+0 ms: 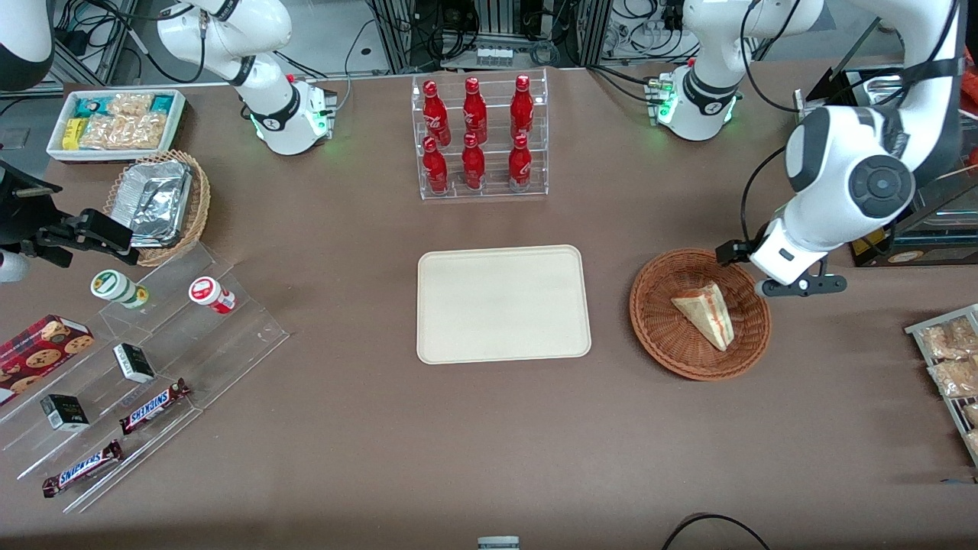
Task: Place sandwich from basket to tray
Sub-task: 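Move the left gripper over the sandwich in the wicker basket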
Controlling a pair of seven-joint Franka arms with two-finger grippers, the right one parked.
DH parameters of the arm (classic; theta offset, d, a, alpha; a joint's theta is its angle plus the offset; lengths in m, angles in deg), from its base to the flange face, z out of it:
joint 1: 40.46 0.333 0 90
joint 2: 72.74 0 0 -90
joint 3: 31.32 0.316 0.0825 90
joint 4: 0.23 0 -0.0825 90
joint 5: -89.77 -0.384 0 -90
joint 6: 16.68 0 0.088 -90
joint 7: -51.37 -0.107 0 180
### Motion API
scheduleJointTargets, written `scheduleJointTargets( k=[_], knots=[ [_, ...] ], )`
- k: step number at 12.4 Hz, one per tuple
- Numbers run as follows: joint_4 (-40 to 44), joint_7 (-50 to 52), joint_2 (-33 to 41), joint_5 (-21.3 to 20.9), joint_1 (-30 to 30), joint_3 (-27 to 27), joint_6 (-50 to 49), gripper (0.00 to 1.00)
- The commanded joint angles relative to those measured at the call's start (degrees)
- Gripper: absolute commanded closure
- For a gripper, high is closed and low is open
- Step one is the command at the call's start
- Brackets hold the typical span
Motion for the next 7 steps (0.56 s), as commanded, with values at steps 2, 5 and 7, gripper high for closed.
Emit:
scheduleJointTargets(
  k=[2, 5, 7],
  knots=[
    [-3.6, 12.5, 0.1, -0.9, -2.5, -0.1, 7.2, 0.00],
    [-3.5, 26.3, -2.2, -0.9, -2.5, -0.1, 9.8, 0.00],
    [-3.5, 33.4, -3.9, -0.9, -2.4, -0.1, 12.3, 0.00]
  ],
)
